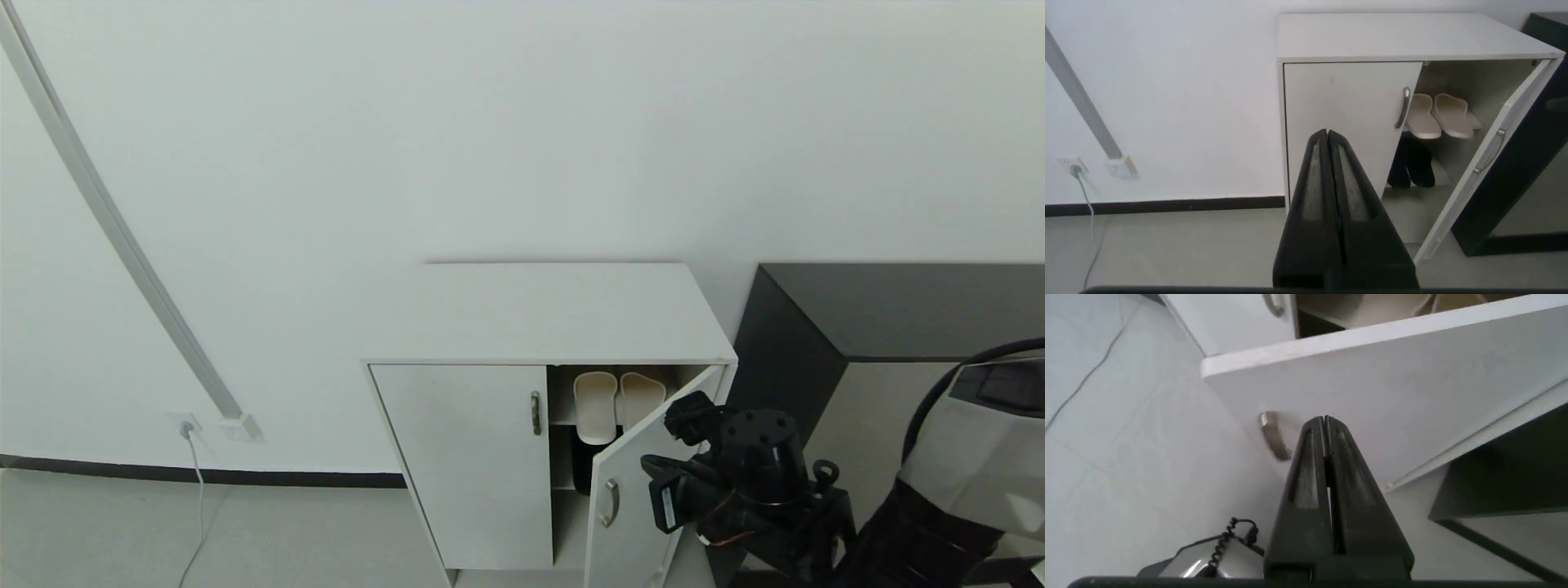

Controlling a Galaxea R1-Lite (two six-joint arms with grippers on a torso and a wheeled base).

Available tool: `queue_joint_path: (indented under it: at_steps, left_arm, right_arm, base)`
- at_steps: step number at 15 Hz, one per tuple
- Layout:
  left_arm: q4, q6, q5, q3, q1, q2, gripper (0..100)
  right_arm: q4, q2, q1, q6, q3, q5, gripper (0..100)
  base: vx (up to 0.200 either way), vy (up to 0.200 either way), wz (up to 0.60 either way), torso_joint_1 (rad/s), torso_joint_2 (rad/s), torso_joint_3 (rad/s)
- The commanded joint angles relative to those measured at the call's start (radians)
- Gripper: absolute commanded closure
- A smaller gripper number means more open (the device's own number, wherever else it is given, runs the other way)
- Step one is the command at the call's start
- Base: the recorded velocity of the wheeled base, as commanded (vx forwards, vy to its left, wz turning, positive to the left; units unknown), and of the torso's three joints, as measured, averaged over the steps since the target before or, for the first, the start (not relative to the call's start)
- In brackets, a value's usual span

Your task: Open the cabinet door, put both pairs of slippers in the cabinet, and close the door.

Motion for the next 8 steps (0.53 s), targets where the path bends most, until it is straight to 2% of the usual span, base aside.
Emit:
queue_joint_path:
  at_steps: [1, 8]
  left_arm:
    - [0.0, 0.0, 0.0, 0.0, 0.0, 0.001, 100]
    - [0.0, -0.002, 0.0, 0.0, 0.0, 0.001, 100]
  right_arm:
    - [0.0, 0.084, -0.015, 0.002, -0.055, -0.001, 100]
    - [0.002, 0.187, -0.036, 0.002, -0.18, -0.006, 100]
  base:
    - [0.0, 0.0, 0.0, 0.0, 0.0, 0.0]
    - [0.0, 0.0, 0.0, 0.0, 0.0, 0.0]
